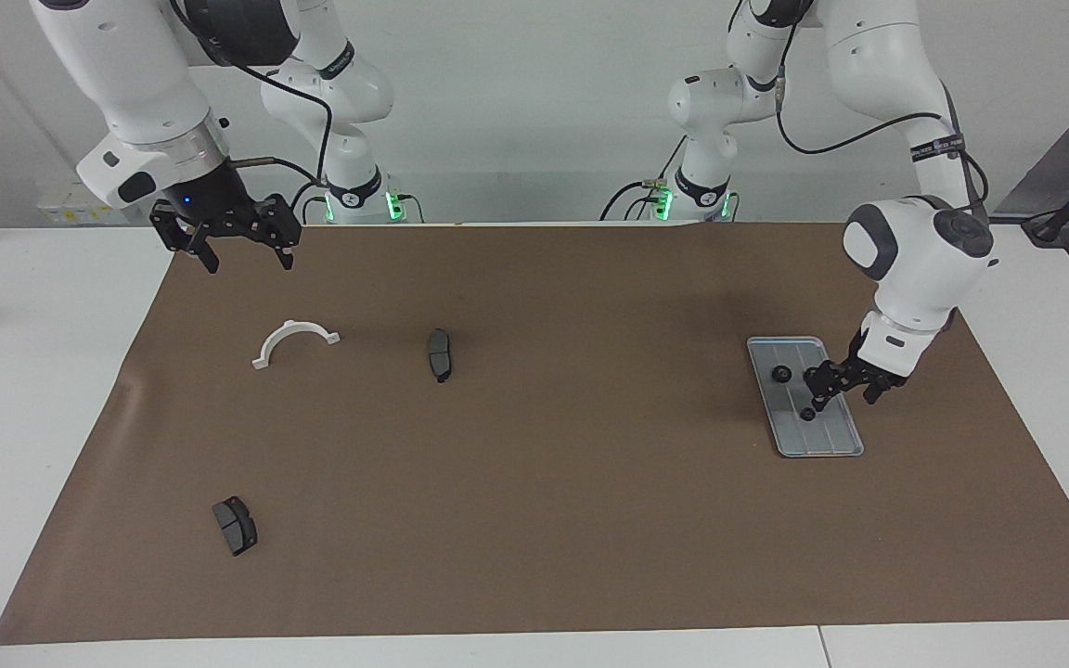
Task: Place bearing gear from tray to pile
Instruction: 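Reach the left gripper into the tray and grasp a black bearing gear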
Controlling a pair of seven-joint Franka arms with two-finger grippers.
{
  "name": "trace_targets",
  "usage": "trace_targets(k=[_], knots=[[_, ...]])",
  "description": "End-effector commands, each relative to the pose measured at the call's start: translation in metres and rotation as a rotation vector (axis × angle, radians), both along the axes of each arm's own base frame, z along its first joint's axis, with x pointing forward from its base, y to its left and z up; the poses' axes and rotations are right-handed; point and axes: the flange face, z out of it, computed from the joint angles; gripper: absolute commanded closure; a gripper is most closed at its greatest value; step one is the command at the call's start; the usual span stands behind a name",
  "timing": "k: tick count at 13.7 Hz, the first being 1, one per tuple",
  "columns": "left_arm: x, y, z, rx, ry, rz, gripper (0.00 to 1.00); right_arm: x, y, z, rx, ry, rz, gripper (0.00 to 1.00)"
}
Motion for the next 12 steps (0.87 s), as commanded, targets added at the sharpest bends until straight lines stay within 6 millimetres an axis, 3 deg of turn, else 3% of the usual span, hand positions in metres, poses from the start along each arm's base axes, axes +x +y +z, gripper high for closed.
trace_targets(k=[1,3,6,9,12], knots=[[-0.007,-0.006,-0.021,-0.006,-0.009,0.003,0.00,-0.005,-0.003,0.000,0.004,-0.016,0.003,0.00],[-0.007,-0.007,-0.026,-0.007,-0.004,0.001,0.05,-0.005,-0.003,0.000,0.004,-0.016,0.003,0.00],[-0.019,-0.007,-0.040,-0.008,0.030,0.004,0.42,-0.005,-0.003,0.000,0.004,-0.016,0.003,0.00],[-0.022,-0.008,-0.041,-0.010,0.040,0.015,0.51,-0.005,-0.003,0.000,0.004,-0.014,0.003,0.00],[-0.021,-0.015,-0.042,-0.010,0.038,0.008,0.51,-0.005,-0.004,0.000,0.004,-0.016,0.001,0.00]])
